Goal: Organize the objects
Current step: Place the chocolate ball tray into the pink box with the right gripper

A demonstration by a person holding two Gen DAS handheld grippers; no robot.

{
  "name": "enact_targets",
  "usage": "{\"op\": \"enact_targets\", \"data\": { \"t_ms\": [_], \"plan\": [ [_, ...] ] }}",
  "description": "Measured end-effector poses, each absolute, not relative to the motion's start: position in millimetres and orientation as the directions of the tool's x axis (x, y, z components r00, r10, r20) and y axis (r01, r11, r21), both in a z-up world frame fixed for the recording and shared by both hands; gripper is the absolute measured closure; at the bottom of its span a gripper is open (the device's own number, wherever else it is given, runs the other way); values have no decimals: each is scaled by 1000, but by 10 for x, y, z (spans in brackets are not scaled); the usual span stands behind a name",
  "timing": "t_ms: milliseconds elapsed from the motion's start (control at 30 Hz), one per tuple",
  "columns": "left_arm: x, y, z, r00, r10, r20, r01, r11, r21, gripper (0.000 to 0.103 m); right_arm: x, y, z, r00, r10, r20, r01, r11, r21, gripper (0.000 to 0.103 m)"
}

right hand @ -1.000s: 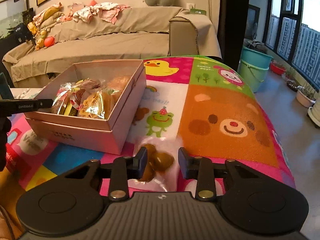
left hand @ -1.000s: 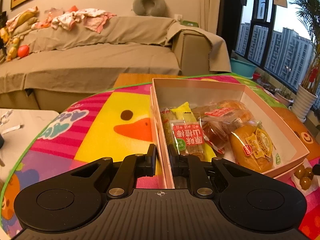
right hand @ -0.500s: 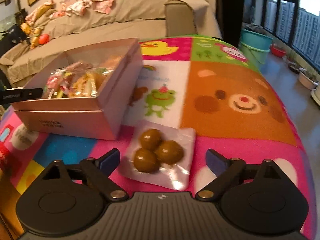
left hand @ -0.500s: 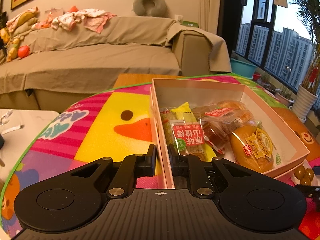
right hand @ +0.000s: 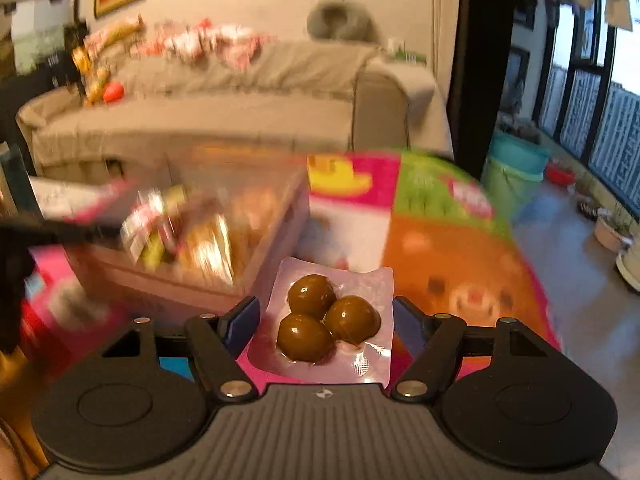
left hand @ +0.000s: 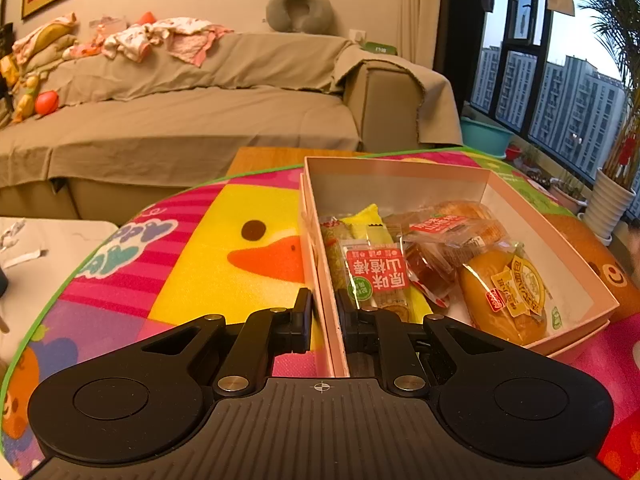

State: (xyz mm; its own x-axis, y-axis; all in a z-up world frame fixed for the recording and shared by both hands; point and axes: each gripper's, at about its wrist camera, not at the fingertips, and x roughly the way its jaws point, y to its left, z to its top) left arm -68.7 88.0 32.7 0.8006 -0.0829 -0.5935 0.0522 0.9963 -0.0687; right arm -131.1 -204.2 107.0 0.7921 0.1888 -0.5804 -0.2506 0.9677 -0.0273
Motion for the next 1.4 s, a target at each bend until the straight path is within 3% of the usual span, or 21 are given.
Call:
{"op": "enact_targets", "data": {
  "t_ms": [167,333,600,900,1100,1133,1167,1200,1233,1400],
  "plan": [
    [-688,881,328,801,-84,-593,53,996,-69,88,-1250,-1840,1576,823,301,-482,-333,943,20,30],
    [-684,877,320,800,-89,-593,56,996,-74,88,-1044,-1560,1848,792,407,-455,-415,906,88,29],
    [-684,899,314,800,-100,-591,61,994,-85,87,-768,-1278,1812,741,431,-515,-426,895,136,22],
    [-685,906,311,800,-102,-591,60,994,-91,87,-917,-1457,1565,768,340,-544,-395,918,15,22],
    [-668,903,307,792,-102,-602,50,994,-102,88,-1156,-1550,1115,683,339,-647,-485,873,-54,21],
    [-652,890,308,790,-93,-606,45,994,-95,88,-1177,-1551,1016,671,331,-663,-490,869,-62,22],
    [-638,851,308,789,-81,-609,42,996,-77,88,-1171,-1554,931,666,322,-673,-488,870,-67,31],
    [-619,796,308,793,-63,-606,43,998,-48,87,-1161,-1559,837,661,314,-681,-481,875,-63,49],
    [-576,755,312,793,-60,-607,50,998,-34,87,-1134,-1562,771,654,314,-688,-477,877,-53,55],
    [3,557,325,772,-89,-629,110,994,-6,88,-876,-1647,596,679,313,-664,-444,895,-32,50]
  ]
}}
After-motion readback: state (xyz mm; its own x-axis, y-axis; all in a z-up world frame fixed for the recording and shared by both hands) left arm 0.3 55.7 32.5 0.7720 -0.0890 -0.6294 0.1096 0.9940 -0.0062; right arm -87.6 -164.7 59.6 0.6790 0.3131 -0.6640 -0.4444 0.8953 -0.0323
